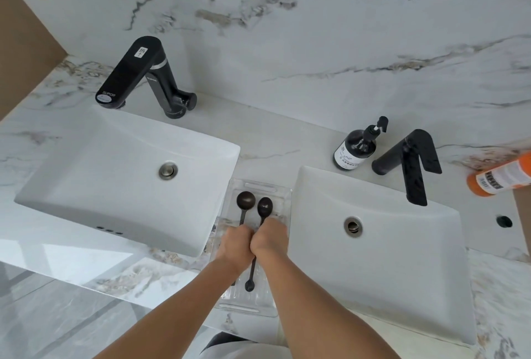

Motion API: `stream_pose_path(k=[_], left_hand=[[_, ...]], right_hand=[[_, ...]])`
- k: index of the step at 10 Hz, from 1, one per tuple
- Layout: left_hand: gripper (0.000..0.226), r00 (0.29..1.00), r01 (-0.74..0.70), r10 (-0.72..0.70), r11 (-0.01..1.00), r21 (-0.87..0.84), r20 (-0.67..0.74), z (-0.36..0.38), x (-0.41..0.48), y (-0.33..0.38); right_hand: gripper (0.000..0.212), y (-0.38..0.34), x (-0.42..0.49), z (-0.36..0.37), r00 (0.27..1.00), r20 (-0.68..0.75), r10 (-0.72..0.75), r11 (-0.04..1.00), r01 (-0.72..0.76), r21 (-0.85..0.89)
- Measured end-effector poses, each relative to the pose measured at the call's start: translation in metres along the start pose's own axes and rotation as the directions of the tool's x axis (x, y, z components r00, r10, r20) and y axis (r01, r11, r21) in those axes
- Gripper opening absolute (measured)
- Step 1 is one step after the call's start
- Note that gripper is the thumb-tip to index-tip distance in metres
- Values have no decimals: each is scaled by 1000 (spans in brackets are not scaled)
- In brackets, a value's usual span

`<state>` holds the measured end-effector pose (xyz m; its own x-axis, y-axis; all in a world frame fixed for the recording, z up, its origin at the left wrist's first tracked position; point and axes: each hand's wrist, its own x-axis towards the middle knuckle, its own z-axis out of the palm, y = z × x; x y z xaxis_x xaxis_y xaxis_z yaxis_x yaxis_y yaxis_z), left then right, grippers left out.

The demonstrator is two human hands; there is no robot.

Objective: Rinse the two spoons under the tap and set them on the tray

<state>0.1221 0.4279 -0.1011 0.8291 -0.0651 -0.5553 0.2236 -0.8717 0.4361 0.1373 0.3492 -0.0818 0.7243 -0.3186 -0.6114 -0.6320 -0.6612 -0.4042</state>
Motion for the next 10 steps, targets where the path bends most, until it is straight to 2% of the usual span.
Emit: stream_pose_path(k=[1,2,4,6,9,10], left_hand=[[25,999,-14,14,1000,-13,-41,1,-1,-2],[27,998,-8,7,1000,-6,-62,1,-3,-2],[28,998,7,-9,999,-35,-55,3,-7,2],[27,999,0,-2,999,-35,-44,5,-9,6],[26,998,-1,2,1000,16,-69,4,-19,12],[28,992,-6,9,1000,23,-126,-5,-21,19]], right_hand=[[17,0,-1,-1,1000,18,-13,1000,13,1],[19,-1,1,-2,998,3,59,996,-59,69],[21,7,-1,-5,1000,-19,15,998,-14,61],[26,7,-7,-17,1000,-20,1,1000,-2,-31],[11,11,-25,-36,996,39,-86,996,86,-2],[2,13,-28,-49,989,43,-141,990,141,2]])
